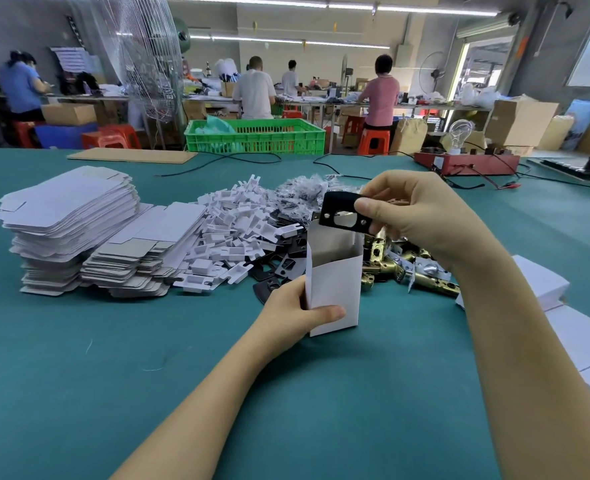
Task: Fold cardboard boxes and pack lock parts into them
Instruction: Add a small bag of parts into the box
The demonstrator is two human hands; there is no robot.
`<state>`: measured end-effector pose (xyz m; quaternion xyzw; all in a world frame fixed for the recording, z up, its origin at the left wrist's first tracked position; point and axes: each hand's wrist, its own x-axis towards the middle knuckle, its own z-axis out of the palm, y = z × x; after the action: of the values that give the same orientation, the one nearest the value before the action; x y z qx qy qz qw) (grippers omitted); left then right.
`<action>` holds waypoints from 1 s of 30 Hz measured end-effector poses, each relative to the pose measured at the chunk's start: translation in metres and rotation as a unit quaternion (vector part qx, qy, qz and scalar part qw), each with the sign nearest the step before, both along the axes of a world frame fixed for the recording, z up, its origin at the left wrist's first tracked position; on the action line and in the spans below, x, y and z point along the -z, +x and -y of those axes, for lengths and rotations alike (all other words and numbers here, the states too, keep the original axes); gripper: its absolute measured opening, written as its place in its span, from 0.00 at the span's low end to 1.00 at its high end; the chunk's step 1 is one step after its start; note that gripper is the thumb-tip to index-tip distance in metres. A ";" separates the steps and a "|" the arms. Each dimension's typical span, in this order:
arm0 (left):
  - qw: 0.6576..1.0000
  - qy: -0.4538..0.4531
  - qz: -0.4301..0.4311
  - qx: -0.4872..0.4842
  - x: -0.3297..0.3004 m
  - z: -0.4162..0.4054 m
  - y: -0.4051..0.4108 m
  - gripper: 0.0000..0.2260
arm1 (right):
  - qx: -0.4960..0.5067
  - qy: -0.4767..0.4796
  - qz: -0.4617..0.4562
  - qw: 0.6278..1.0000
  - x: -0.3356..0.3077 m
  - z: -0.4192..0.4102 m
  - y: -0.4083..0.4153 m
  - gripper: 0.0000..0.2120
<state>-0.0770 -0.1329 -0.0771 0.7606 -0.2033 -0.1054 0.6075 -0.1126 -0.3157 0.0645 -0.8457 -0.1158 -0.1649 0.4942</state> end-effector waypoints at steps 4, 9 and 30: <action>1.000 -0.012 -0.002 0.015 0.000 0.000 0.001 0.22 | -0.026 -0.071 -0.041 0.996 0.001 0.001 -0.001 0.01; 0.999 -0.034 -0.006 0.036 -0.001 -0.001 0.002 0.20 | -0.049 -0.188 -0.066 0.979 -0.001 0.004 -0.001 0.03; 0.996 -0.066 -0.018 0.053 -0.002 -0.002 0.002 0.20 | -0.046 -0.145 -0.083 0.985 -0.003 0.011 -0.004 0.06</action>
<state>-0.0747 -0.1309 -0.0756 0.7051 -0.2390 -0.1373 0.6533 -0.1165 -0.3268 0.0676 -0.9127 -0.1359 -0.0526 0.3817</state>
